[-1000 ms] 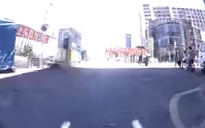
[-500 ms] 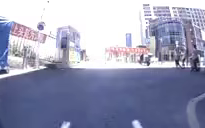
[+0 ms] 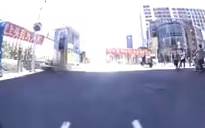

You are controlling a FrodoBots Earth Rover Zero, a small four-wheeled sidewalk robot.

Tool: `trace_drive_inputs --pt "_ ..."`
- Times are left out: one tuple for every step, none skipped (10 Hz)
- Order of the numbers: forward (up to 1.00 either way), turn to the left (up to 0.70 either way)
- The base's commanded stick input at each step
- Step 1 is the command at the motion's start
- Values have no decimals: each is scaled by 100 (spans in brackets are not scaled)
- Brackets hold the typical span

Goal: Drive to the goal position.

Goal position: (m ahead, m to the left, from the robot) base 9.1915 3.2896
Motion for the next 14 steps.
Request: trace_drive_inputs --pt "70 0" --pt "70 0" --pt "70 0" --pt "70 0" --pt "70 0" --pt "70 0" --pt "70 0" --pt "70 0" --pt "70 0" --pt "70 0" --pt "70 0" --pt "70 0" --pt "70 0" --pt "70 0"
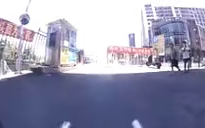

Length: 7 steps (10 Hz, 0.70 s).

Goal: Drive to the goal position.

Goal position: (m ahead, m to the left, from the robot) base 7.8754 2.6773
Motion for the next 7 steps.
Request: trace_drive_inputs --pt "70 0" --pt "50 0" --pt "45 0" --pt "45 0" --pt "45 0" --pt "45 0" --pt "45 0"
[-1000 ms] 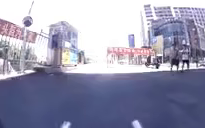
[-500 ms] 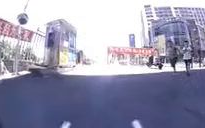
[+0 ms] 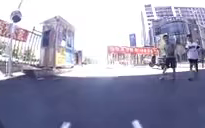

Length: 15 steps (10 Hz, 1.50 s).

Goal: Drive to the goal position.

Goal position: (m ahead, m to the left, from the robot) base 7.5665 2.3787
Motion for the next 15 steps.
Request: trace_drive_inputs --pt "45 0" --pt "45 0" --pt "45 0" --pt "45 0" --pt "7 0" --pt "0 0" --pt "0 0" --pt "0 0" --pt "0 0" --pt "0 0" --pt "0 0" --pt "0 0" --pt "0 0" --pt "0 0" --pt "0 1"
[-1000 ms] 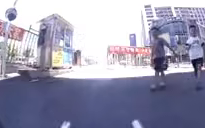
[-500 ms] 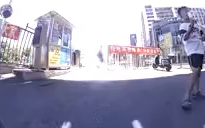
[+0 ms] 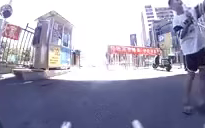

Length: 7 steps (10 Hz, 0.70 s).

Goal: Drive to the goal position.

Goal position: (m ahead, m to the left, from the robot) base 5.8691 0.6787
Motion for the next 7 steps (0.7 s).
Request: trace_drive_inputs --pt "3 9" --pt "28 7" --pt "45 3" --pt "45 0" --pt "45 0" --pt "45 0" --pt "45 0"
